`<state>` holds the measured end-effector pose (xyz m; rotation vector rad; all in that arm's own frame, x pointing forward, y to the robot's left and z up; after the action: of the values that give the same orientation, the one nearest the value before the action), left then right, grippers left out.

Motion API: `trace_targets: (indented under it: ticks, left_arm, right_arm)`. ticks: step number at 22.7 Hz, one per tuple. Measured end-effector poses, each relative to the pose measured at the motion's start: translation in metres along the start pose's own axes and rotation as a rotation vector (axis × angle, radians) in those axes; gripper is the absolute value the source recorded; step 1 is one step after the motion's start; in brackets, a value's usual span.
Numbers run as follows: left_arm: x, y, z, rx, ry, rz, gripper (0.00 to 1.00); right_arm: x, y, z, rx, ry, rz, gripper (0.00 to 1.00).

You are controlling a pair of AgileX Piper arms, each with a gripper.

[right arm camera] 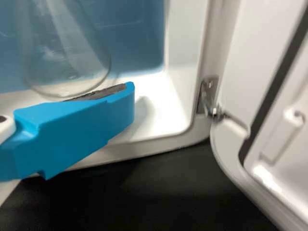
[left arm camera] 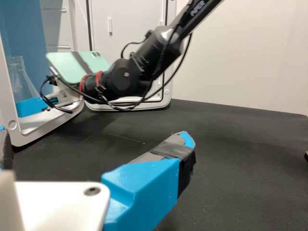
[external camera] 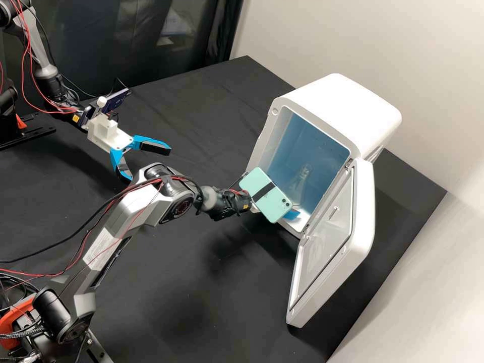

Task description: Place the flask in the incubator

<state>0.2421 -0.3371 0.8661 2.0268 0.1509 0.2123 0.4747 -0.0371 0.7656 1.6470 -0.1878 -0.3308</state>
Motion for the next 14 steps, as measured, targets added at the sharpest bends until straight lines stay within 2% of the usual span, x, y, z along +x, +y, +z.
trace_targets:
  ticks: [3, 5, 8, 10, 11, 13, 14]
  left_arm:
    - [0.001, 0.0004, 0.0, -0.002, 0.016, 0.009, 1.0]
    - [0.001, 0.0006, 0.0, 0.016, 0.031, 0.017, 1.0]
    - [0.002, 0.0005, 0.001, 0.02, 0.038, 0.021, 1.0]
    - [0.0, 0.0008, 0.003, 0.015, 0.045, 0.025, 1.0]
    - [-0.002, 0.0023, 0.003, 0.013, 0.051, 0.033, 1.0]
    - [-0.006, 0.0055, 0.005, 0.004, 0.055, 0.047, 1.0]
    - [-0.007, 0.0084, 0.005, 0.002, 0.056, 0.059, 1.0]
  right_arm:
    - [-0.022, -0.004, 0.007, 0.028, 0.03, 0.016, 1.0]
    - [-0.041, -0.007, 0.016, 0.034, 0.042, 0.025, 1.0]
    - [-0.074, -0.007, 0.024, -0.008, 0.085, 0.049, 1.0]
    - [-0.096, -0.003, 0.026, -0.018, 0.13, 0.099, 1.0]
    - [-0.107, -0.003, 0.03, -0.018, 0.139, 0.116, 1.0]
    - [-0.128, 0.0, 0.035, 0.012, 0.17, 0.149, 1.0]
    - [-0.138, 0.002, 0.04, 0.034, 0.164, 0.144, 1.0]
